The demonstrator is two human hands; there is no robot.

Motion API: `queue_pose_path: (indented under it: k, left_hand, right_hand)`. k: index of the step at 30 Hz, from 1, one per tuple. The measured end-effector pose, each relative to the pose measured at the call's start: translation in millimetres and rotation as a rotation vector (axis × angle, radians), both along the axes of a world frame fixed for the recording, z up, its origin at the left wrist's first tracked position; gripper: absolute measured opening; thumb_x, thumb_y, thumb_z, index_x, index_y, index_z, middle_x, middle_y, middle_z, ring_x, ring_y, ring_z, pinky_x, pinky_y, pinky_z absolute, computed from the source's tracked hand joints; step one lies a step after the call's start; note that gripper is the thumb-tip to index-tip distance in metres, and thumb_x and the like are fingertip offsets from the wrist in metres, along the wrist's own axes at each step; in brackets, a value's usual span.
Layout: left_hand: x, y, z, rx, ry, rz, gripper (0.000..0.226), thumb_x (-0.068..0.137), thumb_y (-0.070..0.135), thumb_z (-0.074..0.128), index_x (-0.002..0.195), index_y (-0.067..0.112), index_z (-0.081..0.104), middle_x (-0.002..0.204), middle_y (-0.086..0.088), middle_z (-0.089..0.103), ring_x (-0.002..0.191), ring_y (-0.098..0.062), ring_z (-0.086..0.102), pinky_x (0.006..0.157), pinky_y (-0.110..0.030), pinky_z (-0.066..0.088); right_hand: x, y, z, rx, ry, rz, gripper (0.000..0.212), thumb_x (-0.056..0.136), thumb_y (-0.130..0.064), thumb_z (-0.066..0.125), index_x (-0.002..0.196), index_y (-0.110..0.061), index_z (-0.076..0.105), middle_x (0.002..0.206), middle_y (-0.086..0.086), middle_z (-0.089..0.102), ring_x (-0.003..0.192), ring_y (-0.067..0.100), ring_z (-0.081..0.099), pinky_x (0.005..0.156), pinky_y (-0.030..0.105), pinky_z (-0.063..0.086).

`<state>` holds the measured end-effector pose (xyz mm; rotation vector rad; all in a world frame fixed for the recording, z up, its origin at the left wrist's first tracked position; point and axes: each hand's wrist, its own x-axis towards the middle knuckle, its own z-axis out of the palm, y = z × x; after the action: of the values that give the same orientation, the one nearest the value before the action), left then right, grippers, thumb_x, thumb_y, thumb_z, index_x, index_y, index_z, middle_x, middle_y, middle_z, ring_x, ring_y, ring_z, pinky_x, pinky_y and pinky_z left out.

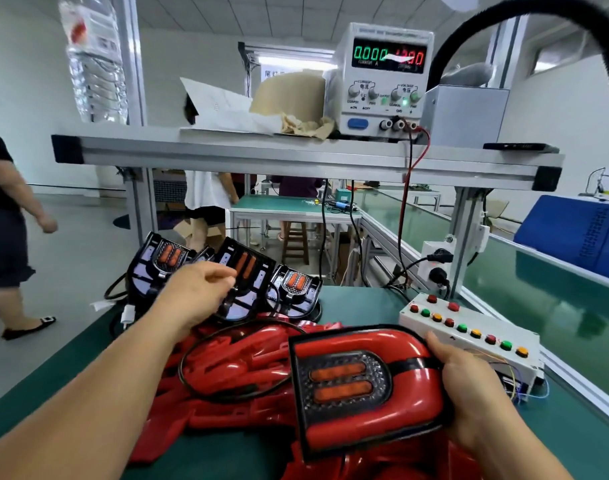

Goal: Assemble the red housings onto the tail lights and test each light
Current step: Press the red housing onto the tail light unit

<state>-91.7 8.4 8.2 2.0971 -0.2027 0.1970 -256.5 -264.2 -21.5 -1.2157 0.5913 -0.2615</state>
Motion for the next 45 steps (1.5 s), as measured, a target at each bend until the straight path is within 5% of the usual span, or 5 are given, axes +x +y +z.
queue_pose_path:
  k: [10, 19, 30, 38, 45]
  left_hand:
    - [26.0, -57.6, -28.1, 0.735, 0.014, -0.381, 0.04, 0.091, 0.018, 0.065, 0.129, 0.029, 0.063, 0.137, 0.001, 0.056, 0.127, -0.017, 0.051, 0.11, -0.031, 0.039]
    - [-26.1, -29.6, -9.9, 0.552, 0.082, -0.479, 0.007, 0.088, 0.035, 0.07, 0.081, 0.036, 0.068, 0.084, 0.019, 0.066, 0.076, 0.008, 0.06, 0.064, -0.008, 0.044]
    - [-50.6, -74.7, -48.6, 0.754, -0.014, -0.223, 0.021, 0.09, 0.031, 0.062, 0.109, 0.022, 0.065, 0.111, -0.001, 0.067, 0.105, -0.022, 0.062, 0.091, -0.032, 0.05]
    - [-46.0, -10.0, 11.4, -0.094, 0.014, 0.11, 0.015, 0.1, 0.015, 0.046, 0.112, 0.018, 0.054, 0.096, -0.006, 0.067, 0.083, -0.027, 0.065, 0.08, -0.044, 0.055]
    - [-66.5, -29.5, 25.8, -0.111, -0.431, 0.147, 0.03, 0.095, 0.036, 0.058, 0.121, 0.02, 0.062, 0.101, 0.005, 0.063, 0.096, -0.02, 0.058, 0.08, -0.034, 0.041]
  right_hand:
    - [4.2, -4.3, -5.7, -0.011, 0.045, 0.023, 0.033, 0.097, -0.033, 0.056, 0.099, -0.002, 0.066, 0.058, 0.02, 0.066, 0.041, 0.031, 0.061, 0.042, 0.037, 0.053]
    - [9.1, -20.1, -4.4, 0.136, -0.009, -0.066, 0.026, 0.099, -0.031, 0.05, 0.107, -0.009, 0.062, 0.063, 0.017, 0.066, 0.044, 0.029, 0.062, 0.052, 0.05, 0.057]
    - [9.2, -14.1, -4.6, 0.13, 0.003, -0.091, 0.031, 0.1, -0.03, 0.049, 0.114, -0.006, 0.062, 0.082, 0.02, 0.069, 0.053, 0.031, 0.064, 0.055, 0.056, 0.056]
    - [3.4, 9.2, 0.0, 0.056, -0.004, -0.001, 0.03, 0.1, -0.034, 0.05, 0.103, -0.007, 0.063, 0.062, 0.016, 0.068, 0.045, 0.027, 0.064, 0.045, 0.039, 0.055]
    - [4.7, 27.2, -13.6, -0.316, 0.001, 0.093, 0.025, 0.099, -0.03, 0.041, 0.095, -0.017, 0.062, 0.117, 0.012, 0.063, 0.096, 0.028, 0.063, 0.088, 0.042, 0.052]
